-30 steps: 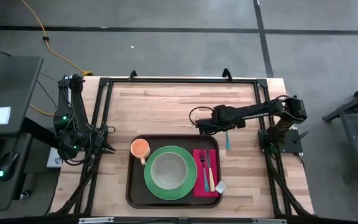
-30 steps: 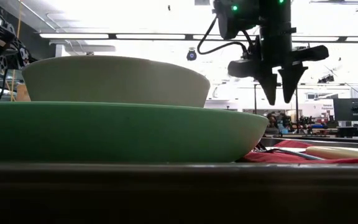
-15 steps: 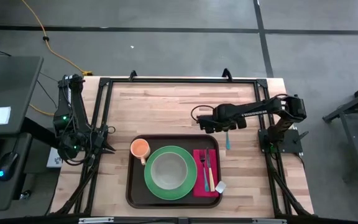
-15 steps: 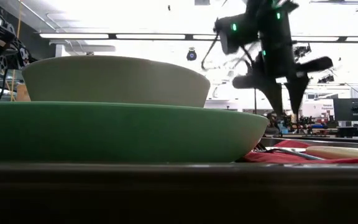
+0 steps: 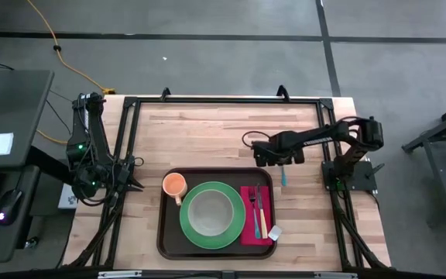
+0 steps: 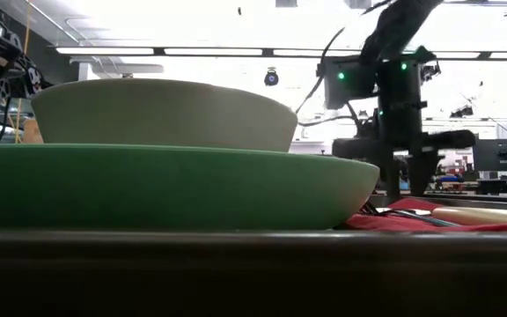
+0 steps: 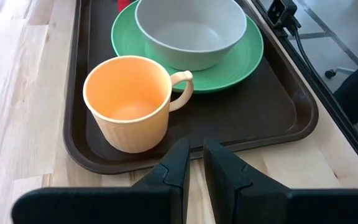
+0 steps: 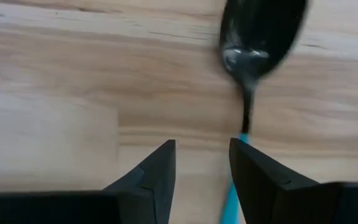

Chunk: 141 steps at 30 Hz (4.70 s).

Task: Set up tray
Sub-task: Put the blue spoon on the red napkin to the left side of the blue fork

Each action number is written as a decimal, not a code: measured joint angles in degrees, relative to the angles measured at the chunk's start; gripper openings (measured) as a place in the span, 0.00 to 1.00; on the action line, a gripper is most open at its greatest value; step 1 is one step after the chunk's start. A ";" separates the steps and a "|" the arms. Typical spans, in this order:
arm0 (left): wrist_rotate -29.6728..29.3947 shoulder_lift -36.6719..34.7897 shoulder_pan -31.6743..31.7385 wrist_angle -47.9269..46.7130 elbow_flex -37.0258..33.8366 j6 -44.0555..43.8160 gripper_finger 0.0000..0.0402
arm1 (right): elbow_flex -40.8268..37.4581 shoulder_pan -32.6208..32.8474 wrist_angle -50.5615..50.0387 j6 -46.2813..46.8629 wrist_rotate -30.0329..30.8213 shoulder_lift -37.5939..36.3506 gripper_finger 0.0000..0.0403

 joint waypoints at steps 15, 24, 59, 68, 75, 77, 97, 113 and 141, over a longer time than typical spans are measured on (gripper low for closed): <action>-0.22 -0.01 -0.01 0.02 0.00 -2.56 0.20 | 3.55 -1.70 0.17 -6.18 -0.54 -0.02 0.33; -0.20 -0.01 0.01 -0.13 0.00 -2.66 0.20 | 5.15 -2.64 -9.40 -6.50 1.42 -0.04 0.33; 0.07 0.01 0.01 -0.52 0.00 -2.66 0.20 | -6.07 -5.57 2.74 -4.17 -3.23 -0.16 0.28; 0.04 0.00 -0.01 -0.51 0.00 -2.66 0.20 | -5.01 -5.53 2.74 -4.37 -2.38 -0.02 0.10; 0.02 0.01 -0.01 -0.50 0.00 -2.66 0.20 | -5.14 -5.50 2.31 -4.35 -1.63 -0.61 0.01; 0.00 0.01 -0.01 -0.50 0.00 -2.64 0.20 | -5.27 -5.48 1.89 -4.22 -1.16 -1.52 0.01; -0.33 -0.01 -0.01 -0.50 0.00 -2.57 0.20 | -5.23 -2.20 0.07 0.06 -5.80 -13.92 0.01; -0.13 0.01 0.01 -0.70 0.00 -2.51 0.20 | -5.12 13.54 7.75 15.50 -10.37 -14.75 0.01; 3.23 0.00 0.01 -3.32 0.00 -0.98 0.20 | -2.98 27.91 32.02 25.93 -4.15 -13.64 0.00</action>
